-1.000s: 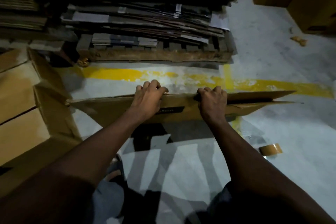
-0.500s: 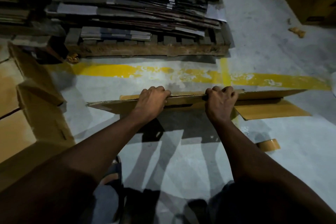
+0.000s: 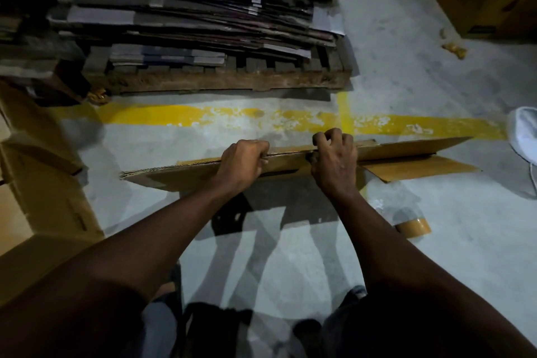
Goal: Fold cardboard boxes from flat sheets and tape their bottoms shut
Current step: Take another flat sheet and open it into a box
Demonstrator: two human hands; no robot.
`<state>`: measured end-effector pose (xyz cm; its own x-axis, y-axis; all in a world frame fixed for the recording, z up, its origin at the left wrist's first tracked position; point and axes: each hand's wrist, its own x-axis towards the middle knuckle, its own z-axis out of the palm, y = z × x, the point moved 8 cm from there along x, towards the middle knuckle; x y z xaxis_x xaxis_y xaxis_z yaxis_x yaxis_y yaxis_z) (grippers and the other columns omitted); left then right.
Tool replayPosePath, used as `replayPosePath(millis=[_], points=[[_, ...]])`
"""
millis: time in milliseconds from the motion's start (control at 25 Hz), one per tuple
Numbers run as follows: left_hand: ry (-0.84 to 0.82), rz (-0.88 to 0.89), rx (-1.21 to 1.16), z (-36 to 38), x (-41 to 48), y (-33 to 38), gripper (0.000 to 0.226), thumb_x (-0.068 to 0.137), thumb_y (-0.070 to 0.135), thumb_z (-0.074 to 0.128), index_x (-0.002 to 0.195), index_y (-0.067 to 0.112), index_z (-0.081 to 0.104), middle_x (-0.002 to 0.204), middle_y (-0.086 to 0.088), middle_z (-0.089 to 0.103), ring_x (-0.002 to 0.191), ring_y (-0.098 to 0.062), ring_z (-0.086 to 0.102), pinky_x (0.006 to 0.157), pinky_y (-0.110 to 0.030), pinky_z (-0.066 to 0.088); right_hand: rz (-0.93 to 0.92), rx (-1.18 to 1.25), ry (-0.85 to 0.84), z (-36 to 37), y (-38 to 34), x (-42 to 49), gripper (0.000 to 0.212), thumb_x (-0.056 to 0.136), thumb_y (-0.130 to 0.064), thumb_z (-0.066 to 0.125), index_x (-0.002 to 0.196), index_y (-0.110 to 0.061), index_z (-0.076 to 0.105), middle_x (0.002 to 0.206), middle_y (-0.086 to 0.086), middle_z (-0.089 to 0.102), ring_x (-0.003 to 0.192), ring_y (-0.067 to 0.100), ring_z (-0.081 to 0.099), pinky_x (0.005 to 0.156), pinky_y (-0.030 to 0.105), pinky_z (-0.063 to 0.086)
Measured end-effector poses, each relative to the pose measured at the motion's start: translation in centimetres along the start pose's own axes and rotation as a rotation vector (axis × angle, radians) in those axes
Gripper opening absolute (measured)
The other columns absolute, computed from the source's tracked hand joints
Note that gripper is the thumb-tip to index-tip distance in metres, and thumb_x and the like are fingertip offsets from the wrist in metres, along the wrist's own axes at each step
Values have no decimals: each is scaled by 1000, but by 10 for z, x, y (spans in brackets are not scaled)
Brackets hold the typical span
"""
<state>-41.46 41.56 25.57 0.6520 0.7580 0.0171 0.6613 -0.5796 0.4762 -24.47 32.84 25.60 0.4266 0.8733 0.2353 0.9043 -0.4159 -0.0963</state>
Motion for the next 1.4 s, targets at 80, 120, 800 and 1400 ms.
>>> replayPosePath(millis=[80,120,800,1400], points=[[-10,-25,-25,2,3,0,12,77,10,66,73,16,57,79,-2,70,80,-25,65,63,-31,47,-48,10,23,-3,-5,-4,31,74,-18,76,101,-17,60,110,13,53,97,36,49,79,45,40],[-13,-34,-42,1,5,0,11,77,11,67,73,17,58,78,-2,71,80,-25,66,63,-31,49,-65,-1,26,-3,-7,-5,30,74,-17,75,100,-19,61,109,13,53,98,36,49,81,46,40],[-40,-50,60,10,13,-6,45,80,28,74,124,28,64,116,-2,70,107,-25,64,92,-34,52,-140,-7,-161,13,-19,-5,38,79,-20,71,114,-19,57,109,5,62,100,31,53,81,43,45],[-341,79,322,57,63,35,16,81,9,57,89,22,63,83,-6,58,85,-30,63,65,-28,39,-187,114,-470,40,-18,-16,24,88,-22,54,109,-25,65,106,8,68,99,34,64,76,38,49]])
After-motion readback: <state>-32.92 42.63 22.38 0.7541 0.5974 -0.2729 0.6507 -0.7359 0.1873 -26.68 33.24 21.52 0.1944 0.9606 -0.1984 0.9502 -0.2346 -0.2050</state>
